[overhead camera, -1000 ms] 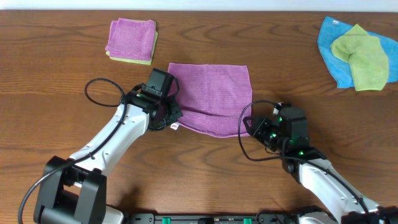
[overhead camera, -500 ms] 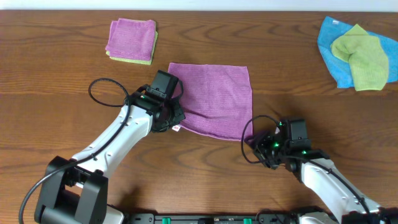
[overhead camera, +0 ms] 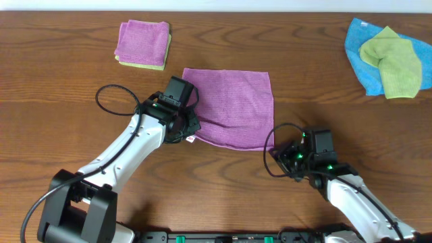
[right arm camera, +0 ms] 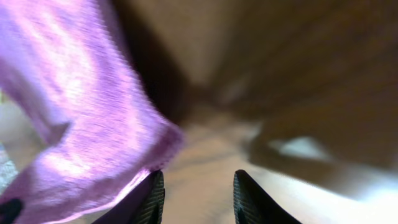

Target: Fold the cloth

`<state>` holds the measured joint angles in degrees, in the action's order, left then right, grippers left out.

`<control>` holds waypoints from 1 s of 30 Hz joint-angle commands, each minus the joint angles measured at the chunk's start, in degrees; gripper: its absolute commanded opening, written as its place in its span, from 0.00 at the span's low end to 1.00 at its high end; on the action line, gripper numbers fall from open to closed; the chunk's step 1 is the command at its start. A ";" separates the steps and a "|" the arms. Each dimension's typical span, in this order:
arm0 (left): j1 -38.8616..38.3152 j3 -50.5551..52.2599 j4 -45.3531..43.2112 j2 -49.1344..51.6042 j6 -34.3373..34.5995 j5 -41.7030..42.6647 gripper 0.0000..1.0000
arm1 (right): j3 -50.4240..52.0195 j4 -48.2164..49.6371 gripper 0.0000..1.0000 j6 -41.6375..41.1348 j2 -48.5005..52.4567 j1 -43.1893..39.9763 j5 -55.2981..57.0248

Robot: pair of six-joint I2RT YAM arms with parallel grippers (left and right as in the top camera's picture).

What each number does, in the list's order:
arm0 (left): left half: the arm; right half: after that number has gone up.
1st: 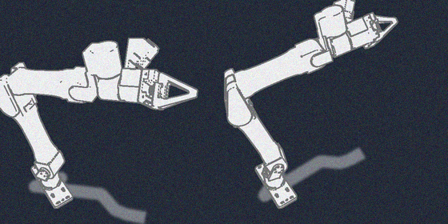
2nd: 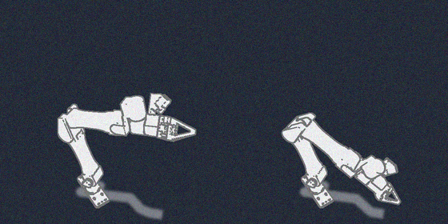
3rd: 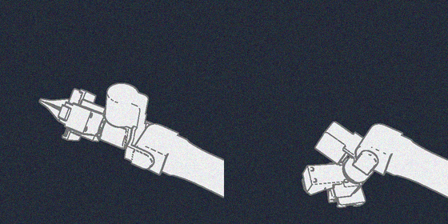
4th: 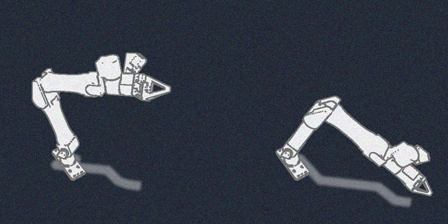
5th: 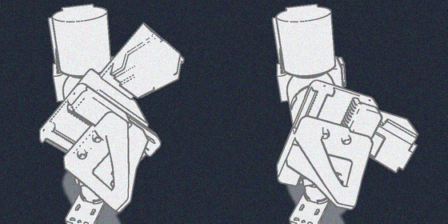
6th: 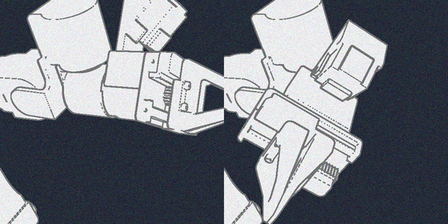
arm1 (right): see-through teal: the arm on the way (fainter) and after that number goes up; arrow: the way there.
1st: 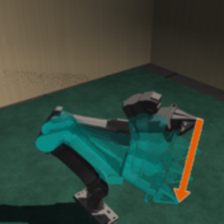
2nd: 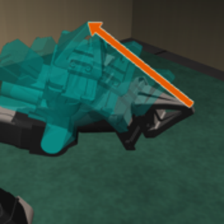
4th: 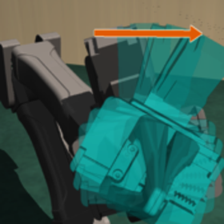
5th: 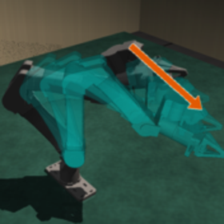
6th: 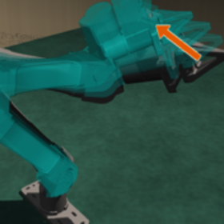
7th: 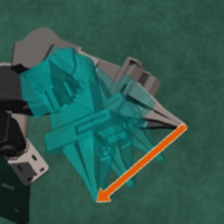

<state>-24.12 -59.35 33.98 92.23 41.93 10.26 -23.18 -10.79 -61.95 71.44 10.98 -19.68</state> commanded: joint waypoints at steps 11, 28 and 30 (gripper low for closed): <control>-0.02 -0.83 0.13 -0.63 -1.31 -1.51 0.06 | -0.42 3.72 0.32 -5.31 -0.57 3.34 -2.56; -0.02 -0.83 0.11 -0.63 -2.21 -1.92 0.06 | -0.42 3.02 0.34 -8.13 -0.63 3.34 -14.47; -0.02 -0.83 0.15 -0.63 -2.78 -1.95 0.06 | -0.42 2.14 0.32 -7.76 -0.63 3.34 -15.23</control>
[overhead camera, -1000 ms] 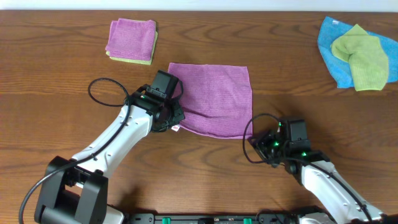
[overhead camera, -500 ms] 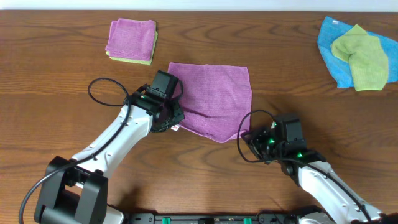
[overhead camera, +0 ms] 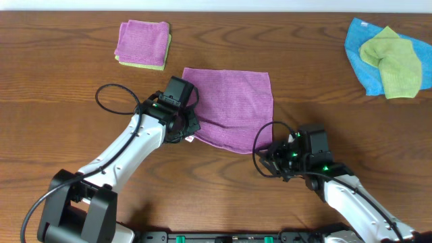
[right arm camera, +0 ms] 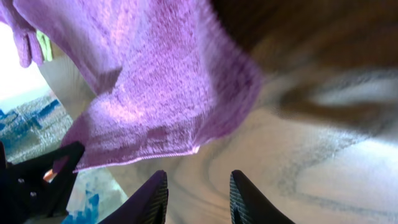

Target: Fold the cloth

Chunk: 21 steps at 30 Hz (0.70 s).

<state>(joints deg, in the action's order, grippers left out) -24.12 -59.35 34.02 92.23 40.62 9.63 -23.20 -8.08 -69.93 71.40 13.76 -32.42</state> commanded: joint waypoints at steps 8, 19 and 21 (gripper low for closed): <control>-0.02 -0.83 0.07 -0.63 -1.68 -2.19 0.06 | -0.39 -4.48 0.31 1.01 -0.59 0.42 5.70; -0.02 -0.83 0.04 -0.63 -2.08 -2.58 0.06 | -0.39 1.51 0.29 0.98 -0.59 0.42 6.73; -0.02 -0.83 0.04 -0.63 -2.08 -2.58 0.06 | -0.39 0.87 0.28 1.03 -0.59 0.42 7.02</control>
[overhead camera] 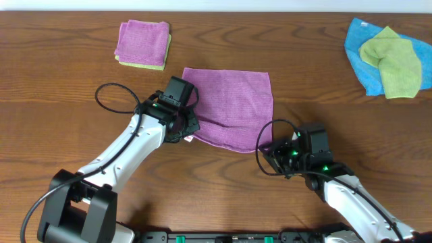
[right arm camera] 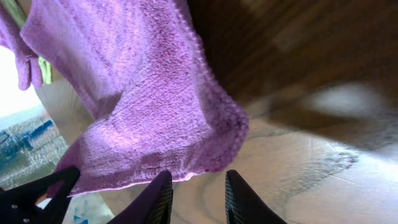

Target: Fold the cloth

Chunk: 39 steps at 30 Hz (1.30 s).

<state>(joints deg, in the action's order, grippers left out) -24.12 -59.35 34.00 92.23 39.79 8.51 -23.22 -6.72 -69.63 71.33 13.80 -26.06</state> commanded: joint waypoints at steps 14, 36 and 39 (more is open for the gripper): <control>-0.02 -0.83 0.07 -0.63 -1.22 -1.46 0.06 | -0.37 -1.25 0.27 3.15 -0.52 -1.75 3.67; -0.02 -0.90 -3.39 -0.63 -1.27 1.81 0.06 | -0.37 6.27 0.02 8.59 -0.52 -2.93 4.61; 0.11 -1.44 -5.62 -0.63 -1.31 4.26 0.06 | -0.46 10.93 0.02 8.70 -0.52 -2.99 4.13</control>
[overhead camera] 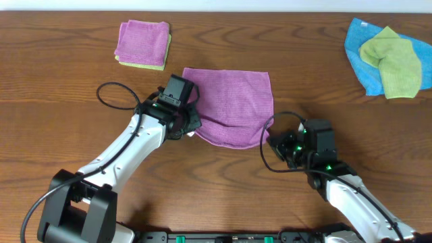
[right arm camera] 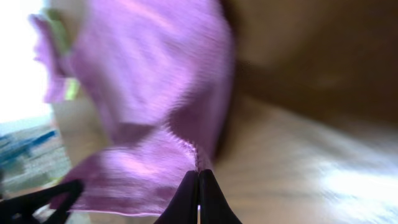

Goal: Fold the cloth
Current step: 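Lift both bottom corners and fold them up onto the top edge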

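Observation:
A purple cloth lies spread flat in the middle of the table. My left gripper sits at its near left corner and looks shut on that corner. My right gripper is at the near right corner. In the right wrist view its black fingers are pressed together, and the right gripper pinches the stitched edge of the purple cloth. The cloth's near edge sags in a curve between the two grippers.
A folded purple and green stack lies at the back left. A blue cloth with a green cloth on it lies at the back right. Cable loops hang beside both wrists.
My right gripper was open with the cloth's corner just ahead of its fingers; now it is shut on that corner. My left gripper and the near left corner sit slightly farther back.
My right gripper stood open just right of the near right corner while the left stayed at the near left corner. Then the right was closer, with the corner in front of its open fingers. Now it is shut on the corner and the near edge is curved.

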`<state>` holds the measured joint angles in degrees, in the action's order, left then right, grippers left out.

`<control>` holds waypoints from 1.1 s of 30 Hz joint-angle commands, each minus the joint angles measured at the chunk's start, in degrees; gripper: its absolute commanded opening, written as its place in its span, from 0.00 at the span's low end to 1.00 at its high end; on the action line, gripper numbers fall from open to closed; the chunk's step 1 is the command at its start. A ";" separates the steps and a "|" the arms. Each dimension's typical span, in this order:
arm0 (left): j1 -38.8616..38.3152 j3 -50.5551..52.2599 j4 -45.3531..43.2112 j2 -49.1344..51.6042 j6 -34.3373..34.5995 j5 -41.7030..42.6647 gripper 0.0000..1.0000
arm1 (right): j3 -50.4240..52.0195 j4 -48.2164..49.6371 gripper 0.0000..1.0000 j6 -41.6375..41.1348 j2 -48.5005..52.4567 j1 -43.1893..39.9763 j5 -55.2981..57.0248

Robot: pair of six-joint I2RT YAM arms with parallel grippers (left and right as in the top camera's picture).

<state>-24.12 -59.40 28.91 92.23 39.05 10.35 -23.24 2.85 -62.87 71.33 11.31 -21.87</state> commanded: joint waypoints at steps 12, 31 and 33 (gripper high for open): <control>1.70 -6.38 -0.87 -0.63 -1.77 -5.05 0.06 | -0.76 3.89 0.01 2.45 -0.52 -5.44 0.87; -0.13 -6.36 -7.30 4.52 1.55 -4.37 0.06 | -2.10 17.75 0.02 9.42 4.94 -5.55 2.86; -0.13 -6.36 -8.07 4.52 1.49 -4.81 0.06 | -3.61 17.77 0.02 9.38 7.82 -4.81 2.93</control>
<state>-24.23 -64.62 21.56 96.79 40.14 5.82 -24.77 20.43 -54.81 76.71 5.91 -19.49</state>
